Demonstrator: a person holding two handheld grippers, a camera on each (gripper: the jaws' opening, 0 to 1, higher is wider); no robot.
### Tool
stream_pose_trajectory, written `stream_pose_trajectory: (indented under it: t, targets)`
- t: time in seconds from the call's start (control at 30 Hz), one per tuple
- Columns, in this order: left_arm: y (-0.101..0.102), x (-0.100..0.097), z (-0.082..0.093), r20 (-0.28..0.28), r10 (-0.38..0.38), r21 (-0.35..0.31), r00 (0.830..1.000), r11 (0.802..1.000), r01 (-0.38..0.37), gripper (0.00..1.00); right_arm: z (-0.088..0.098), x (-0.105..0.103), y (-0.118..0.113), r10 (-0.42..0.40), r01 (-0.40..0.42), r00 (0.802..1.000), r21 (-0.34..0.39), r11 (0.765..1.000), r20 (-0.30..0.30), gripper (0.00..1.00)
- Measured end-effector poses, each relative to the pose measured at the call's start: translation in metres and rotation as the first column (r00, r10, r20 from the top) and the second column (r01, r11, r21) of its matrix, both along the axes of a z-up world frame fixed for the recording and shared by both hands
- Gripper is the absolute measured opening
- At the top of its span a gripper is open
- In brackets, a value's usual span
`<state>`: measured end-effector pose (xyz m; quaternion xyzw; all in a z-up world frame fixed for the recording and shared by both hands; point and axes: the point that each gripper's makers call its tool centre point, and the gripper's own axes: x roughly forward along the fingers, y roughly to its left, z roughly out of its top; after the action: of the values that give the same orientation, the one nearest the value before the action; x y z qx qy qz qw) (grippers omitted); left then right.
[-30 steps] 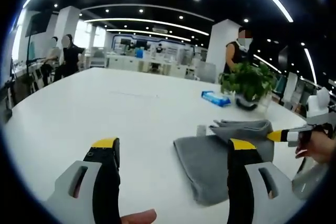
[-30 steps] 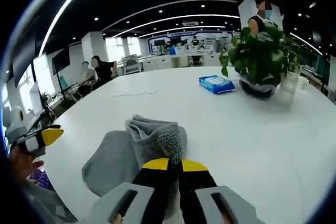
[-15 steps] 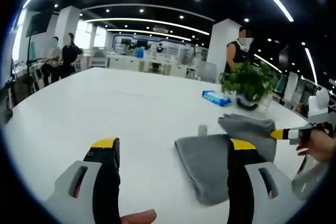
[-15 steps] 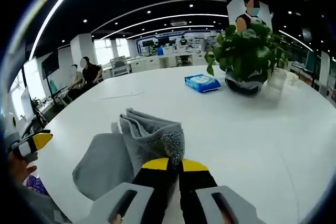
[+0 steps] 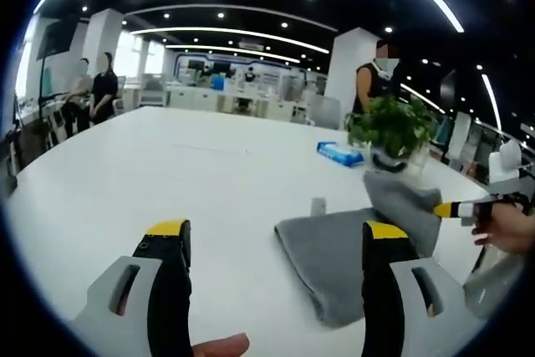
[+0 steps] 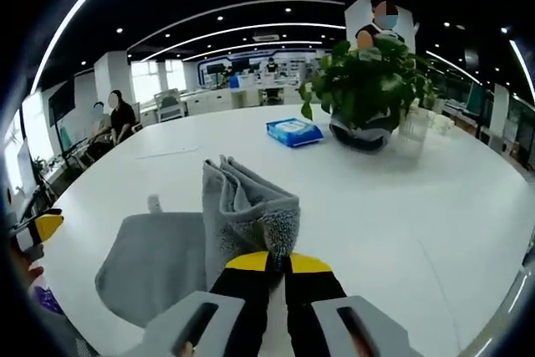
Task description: Open the folded towel by lifting each exposed corner and separating the folded layers until the towel lies flat within the target outline without major curled edges
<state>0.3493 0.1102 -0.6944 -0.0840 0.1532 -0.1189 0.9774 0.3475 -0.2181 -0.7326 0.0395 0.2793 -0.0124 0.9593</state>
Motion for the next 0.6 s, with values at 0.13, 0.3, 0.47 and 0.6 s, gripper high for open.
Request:
stream_pose_trajectory:
  t: [0.13, 0.3, 0.47, 0.6]
  targets:
    - [0.001, 0.000, 0.002, 0.005, 0.005, -0.010, 1.000, 1.000, -0.005, 0.83, -0.002, -0.002, -0.005, -0.016, 0.016, 1.000, -0.011, 1.000, -0.009, 0.03]
    - [0.002, 0.001, 0.002, 0.005, 0.008, -0.017, 1.000, 1.000, -0.008, 0.83, 0.001, -0.004, -0.016, -0.042, 0.041, 0.999, -0.077, 0.996, -0.009, 0.05]
    - [0.002, 0.000, 0.001, 0.001, 0.007, -0.012, 1.000, 1.000, -0.007, 0.83, 0.011, -0.005, -0.034, -0.118, 0.120, 0.992, -0.087, 0.989, 0.033, 0.12]
    - [0.000, 0.000, -0.002, -0.008, -0.001, 0.002, 1.000, 1.000, 0.001, 0.83, 0.012, -0.004, -0.035, -0.131, 0.134, 0.991, -0.064, 0.989, 0.038, 0.16]
